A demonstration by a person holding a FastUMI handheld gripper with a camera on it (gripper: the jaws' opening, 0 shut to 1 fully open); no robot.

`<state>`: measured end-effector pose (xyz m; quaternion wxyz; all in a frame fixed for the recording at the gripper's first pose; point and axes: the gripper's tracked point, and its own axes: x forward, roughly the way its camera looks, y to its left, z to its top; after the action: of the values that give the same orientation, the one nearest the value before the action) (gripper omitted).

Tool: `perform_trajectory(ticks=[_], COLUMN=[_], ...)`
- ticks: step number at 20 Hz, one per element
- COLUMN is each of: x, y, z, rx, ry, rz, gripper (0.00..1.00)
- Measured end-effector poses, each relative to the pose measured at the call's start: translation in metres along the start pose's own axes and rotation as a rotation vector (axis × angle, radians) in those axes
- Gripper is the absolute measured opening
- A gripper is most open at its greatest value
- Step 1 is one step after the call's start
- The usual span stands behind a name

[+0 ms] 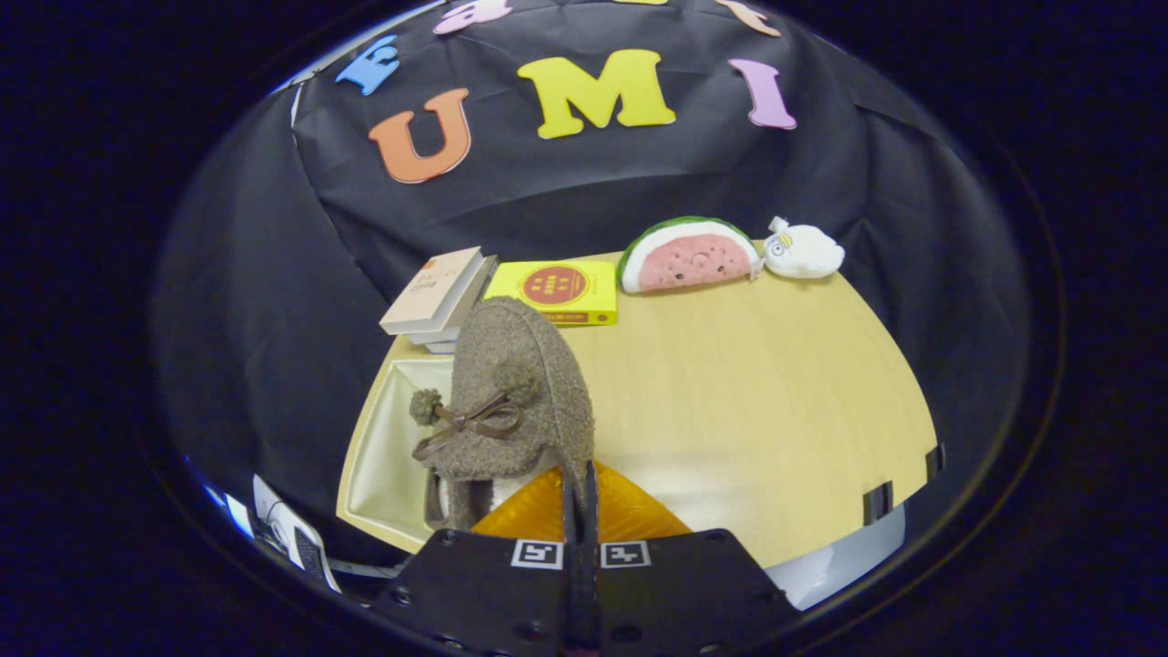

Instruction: Open the storage box then place both shoes into the box .Put the left shoe in first, then the right shoe, with the right side of both shoes facing outward in a uniform manner.

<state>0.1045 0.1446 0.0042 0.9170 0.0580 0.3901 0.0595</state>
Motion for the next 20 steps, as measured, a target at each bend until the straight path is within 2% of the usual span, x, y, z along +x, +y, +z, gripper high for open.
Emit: perform_trajectory(ticks=[6, 8, 13, 20], x=[0.025, 0.039, 0.075, 0.090], y=[0.082, 0.097, 0.099, 0.088], z=[-0.004, -0.009, -0.031, -0.033], rx=[-0.023, -0.031, -0.045, -0.068], ry=[0.006, 0.013, 0.061, 0.020], rz=[0.088, 0.095, 0.035, -0.062], gripper=[0.00, 0.00, 0.00, 0.01])
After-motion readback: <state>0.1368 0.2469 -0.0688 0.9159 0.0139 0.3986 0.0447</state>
